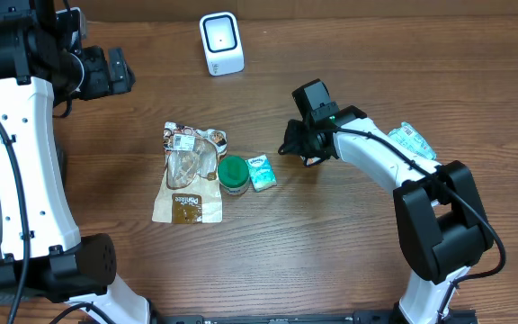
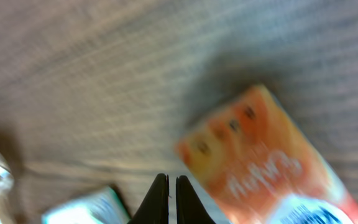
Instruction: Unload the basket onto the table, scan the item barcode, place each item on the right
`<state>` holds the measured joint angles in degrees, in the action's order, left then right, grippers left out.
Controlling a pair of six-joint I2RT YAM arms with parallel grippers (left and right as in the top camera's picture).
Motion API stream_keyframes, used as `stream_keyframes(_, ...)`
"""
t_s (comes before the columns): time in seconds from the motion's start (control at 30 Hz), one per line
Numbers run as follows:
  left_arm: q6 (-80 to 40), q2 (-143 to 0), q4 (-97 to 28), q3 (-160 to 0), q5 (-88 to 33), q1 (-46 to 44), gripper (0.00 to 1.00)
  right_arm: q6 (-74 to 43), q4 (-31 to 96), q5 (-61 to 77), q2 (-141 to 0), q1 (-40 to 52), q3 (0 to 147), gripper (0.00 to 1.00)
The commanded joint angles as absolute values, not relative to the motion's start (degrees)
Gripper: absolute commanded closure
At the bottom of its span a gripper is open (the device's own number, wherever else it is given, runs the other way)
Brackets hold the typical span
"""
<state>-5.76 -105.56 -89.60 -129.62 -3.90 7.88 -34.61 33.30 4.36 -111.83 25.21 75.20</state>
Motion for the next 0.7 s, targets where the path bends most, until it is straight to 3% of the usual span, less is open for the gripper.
stream_keyframes(0.0,-5.1,-105.8,-89.54,-129.47,-4.08,7.86,0.0,-39.0,31.42,1.13,-112.22,25.21,76.58,0.96)
stream_keyframes(0.13,-5.13,-105.8,-89.54,-129.47,-4.08,7.86,0.0,-35.59,32.49,2.96,-112.12,23.55,78.15,0.96)
stream_keyframes(0.4,-5.1,-105.8,-89.54,-129.47,-4.08,7.86,0.0,-25.26,48.51,11.46,-109.71,14.66,88.25,0.67)
stream_keyframes(0.5,-5.1,-105.8,-89.54,-129.47,-4.08,7.86,0.01,-19.86,50.85,13.72,-110.06,10.72,88.25,0.61)
stream_keyframes(0.67,-5.1,-105.8,-89.54,-129.47,-4.08,7.86,0.0,-13.23,50.7,21.69,-112.71,8.51,84.68,0.63)
